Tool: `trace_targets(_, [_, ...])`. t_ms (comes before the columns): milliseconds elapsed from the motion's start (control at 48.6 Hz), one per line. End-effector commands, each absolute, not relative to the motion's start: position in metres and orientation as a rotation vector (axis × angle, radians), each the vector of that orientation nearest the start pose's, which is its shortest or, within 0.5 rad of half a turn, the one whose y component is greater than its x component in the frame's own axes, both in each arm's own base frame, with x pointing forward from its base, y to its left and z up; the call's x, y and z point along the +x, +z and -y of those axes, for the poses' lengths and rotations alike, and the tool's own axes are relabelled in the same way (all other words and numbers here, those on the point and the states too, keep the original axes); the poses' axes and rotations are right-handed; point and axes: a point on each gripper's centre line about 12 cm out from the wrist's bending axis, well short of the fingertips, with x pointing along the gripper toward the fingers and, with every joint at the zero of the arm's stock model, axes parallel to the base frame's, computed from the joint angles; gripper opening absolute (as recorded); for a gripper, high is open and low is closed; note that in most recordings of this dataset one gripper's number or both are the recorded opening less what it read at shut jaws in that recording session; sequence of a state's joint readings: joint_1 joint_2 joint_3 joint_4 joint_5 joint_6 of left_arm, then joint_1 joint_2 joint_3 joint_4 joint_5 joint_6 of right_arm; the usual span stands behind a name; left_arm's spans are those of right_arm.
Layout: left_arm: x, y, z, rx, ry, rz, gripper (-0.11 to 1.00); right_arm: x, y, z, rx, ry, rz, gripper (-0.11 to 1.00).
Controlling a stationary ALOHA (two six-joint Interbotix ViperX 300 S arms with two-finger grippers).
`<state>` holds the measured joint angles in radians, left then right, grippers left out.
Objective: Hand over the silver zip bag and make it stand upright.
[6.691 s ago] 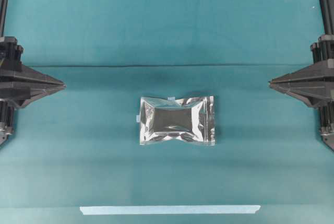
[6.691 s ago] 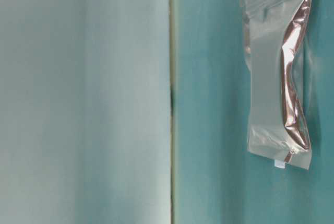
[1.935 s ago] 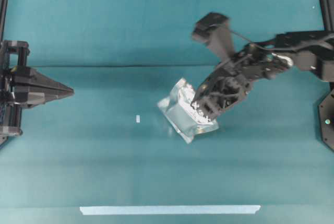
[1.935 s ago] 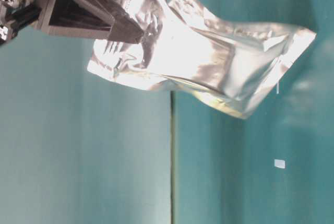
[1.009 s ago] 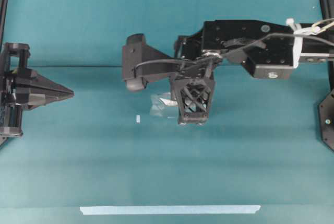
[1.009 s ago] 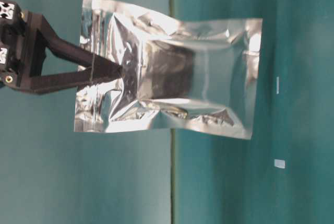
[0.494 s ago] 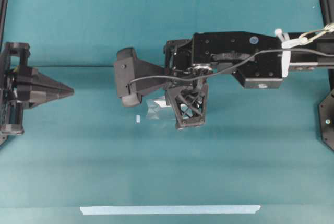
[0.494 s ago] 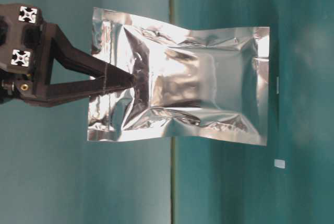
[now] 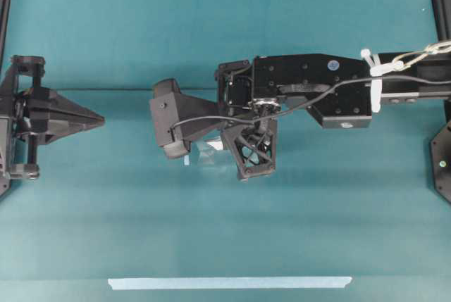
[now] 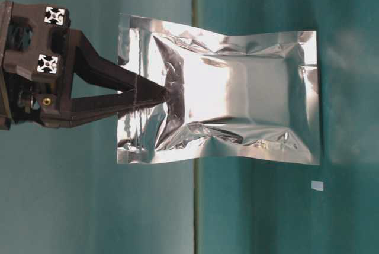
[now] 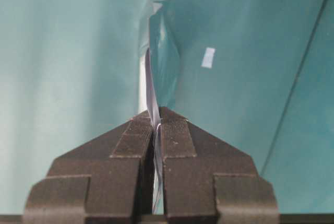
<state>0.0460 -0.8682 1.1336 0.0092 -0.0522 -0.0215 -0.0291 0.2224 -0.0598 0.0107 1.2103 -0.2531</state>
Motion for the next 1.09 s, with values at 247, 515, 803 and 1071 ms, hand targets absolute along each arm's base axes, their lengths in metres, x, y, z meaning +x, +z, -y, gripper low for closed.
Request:
trace_targets(247, [0.219, 0.257, -0.011, -0.105, 0.057, -0.131, -0.01, 0.444, 0.249, 0.010, -0.196, 0.158, -1.345, 0.03])
trace_targets(515, [0.229, 0.249, -0.012, -0.133, 0.061, -0.128, 0.00, 0.445, 0.248, 0.011, -0.192, 0.149, -1.338, 0.03])
trace_targets(803, [0.242, 0.236, -0.013, -0.174, 0.067, -0.181, 0.62, 0.445, 0.248, 0.011, -0.191, 0.148, -1.340, 0.03])
trace_targets(1071, [0.273, 0.209, -0.013, -0.176, 0.070, -0.302, 0.87, 0.443, 0.245, 0.011, -0.192, 0.148, -1.347, 0.03])
